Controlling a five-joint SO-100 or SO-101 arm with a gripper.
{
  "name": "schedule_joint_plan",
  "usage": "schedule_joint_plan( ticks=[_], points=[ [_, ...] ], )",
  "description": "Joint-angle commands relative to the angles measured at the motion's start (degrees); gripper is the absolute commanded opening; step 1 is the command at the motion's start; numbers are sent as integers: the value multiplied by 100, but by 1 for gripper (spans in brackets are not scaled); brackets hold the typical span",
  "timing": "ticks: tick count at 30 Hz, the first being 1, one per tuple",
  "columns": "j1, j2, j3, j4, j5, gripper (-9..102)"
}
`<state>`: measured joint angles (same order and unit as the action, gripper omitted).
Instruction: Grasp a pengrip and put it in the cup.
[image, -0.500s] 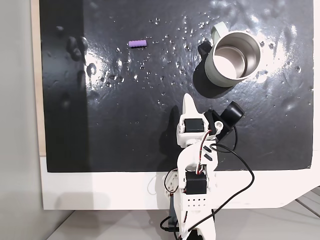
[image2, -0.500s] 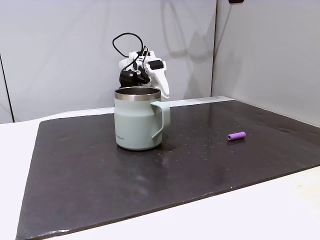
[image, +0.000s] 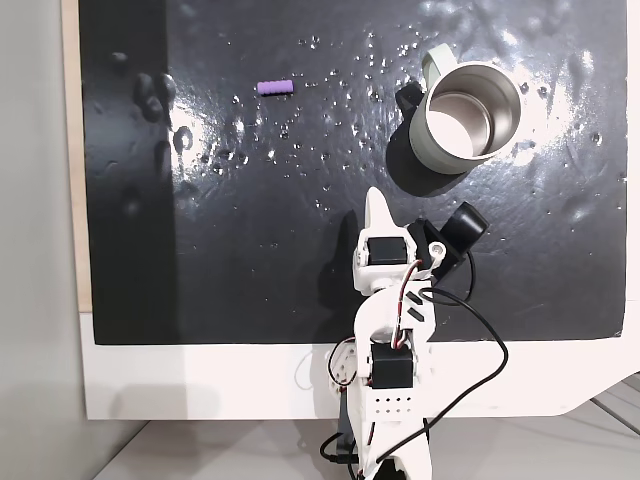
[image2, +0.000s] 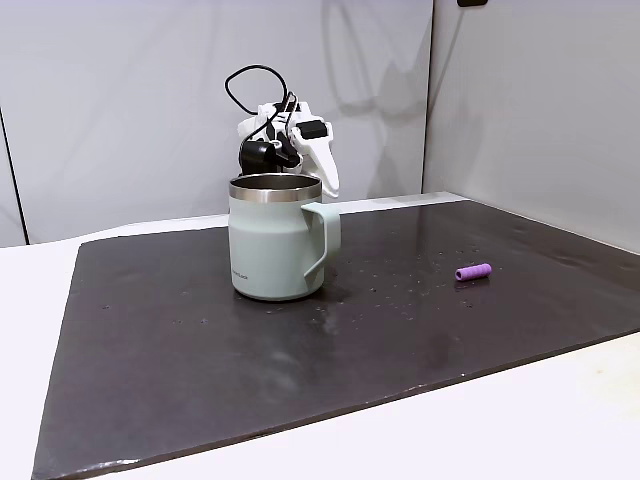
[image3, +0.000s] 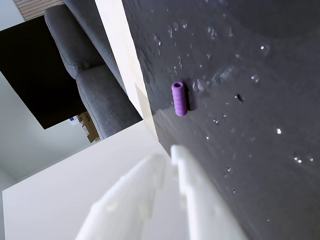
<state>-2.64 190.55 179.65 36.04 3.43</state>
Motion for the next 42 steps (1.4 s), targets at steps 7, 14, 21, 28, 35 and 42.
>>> schedule_joint_plan(
  ticks=[7,14,21,28,35,42],
  points=[
    [-369,-158,-1125,1081,-167,0],
    [-738,-2514,-3867,1881,79,0],
    [-1213,-5115,-6820,2997,756,0],
    [-1556,-7479,-9510,4201,1573,0],
    [-1556,-9712,-11804,5054,1881,0],
    [-1591,-11382,-13491,5282,1397,13]
  ],
)
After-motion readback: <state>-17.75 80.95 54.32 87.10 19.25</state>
